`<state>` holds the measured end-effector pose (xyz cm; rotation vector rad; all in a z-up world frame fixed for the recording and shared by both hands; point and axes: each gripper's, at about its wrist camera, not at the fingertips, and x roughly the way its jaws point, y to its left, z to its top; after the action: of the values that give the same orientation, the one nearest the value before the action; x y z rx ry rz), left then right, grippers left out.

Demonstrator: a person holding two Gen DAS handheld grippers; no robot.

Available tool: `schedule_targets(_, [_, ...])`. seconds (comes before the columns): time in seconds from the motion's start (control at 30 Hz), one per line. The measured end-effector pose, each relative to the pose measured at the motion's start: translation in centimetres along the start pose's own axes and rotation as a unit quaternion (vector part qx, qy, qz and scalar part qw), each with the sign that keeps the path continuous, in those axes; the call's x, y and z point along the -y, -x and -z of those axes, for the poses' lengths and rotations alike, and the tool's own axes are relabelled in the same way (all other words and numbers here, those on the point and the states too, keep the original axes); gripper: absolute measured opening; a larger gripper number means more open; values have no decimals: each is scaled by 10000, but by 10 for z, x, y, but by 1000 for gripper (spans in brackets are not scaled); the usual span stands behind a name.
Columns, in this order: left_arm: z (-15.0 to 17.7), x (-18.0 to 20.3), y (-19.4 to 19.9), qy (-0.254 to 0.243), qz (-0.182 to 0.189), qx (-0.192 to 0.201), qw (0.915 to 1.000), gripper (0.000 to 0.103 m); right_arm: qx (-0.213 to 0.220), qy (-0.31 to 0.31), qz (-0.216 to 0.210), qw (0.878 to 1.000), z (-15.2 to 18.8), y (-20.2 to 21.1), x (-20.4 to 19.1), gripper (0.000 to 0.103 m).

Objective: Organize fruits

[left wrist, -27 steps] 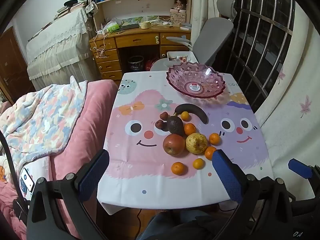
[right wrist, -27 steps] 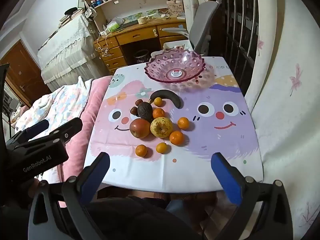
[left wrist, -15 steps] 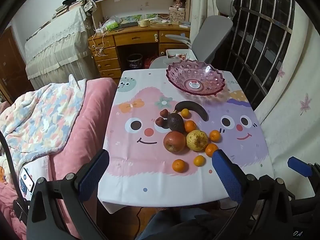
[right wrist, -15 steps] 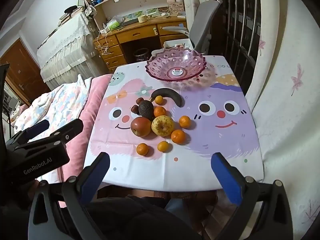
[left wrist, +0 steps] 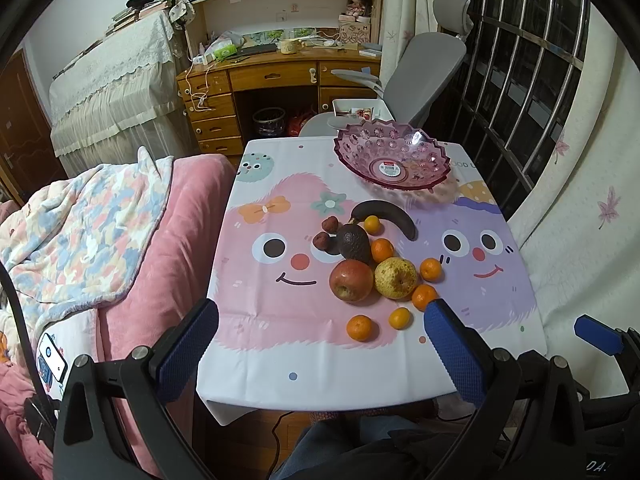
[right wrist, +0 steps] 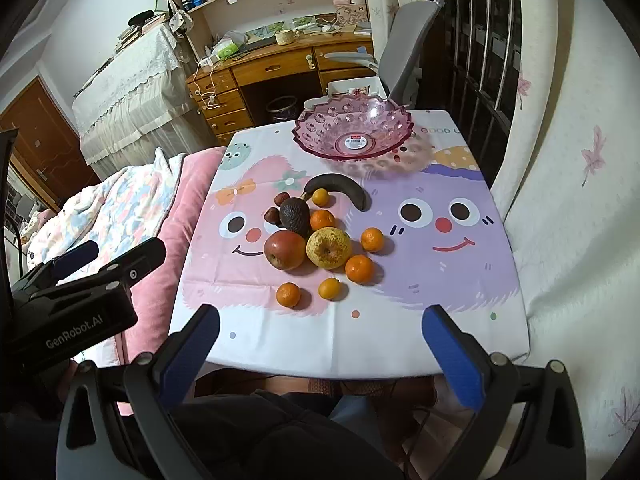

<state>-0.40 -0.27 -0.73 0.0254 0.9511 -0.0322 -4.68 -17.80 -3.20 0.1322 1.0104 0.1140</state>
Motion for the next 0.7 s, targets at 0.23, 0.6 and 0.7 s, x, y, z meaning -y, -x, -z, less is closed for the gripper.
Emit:
schedule_targets(0.23, [0,0,0,13,3,4,10000,102,-6,19,29,10000,-2,4,-2,102])
schedule_targets(0.6, [5,-11,-2,44,77,-94,9999,102,56,41,242,9997,3,3,-8,102])
schedule_targets(0.7, [2,-13,-6,0,160,-177,9997,102,34,6,275,9996,1,4,-9,102])
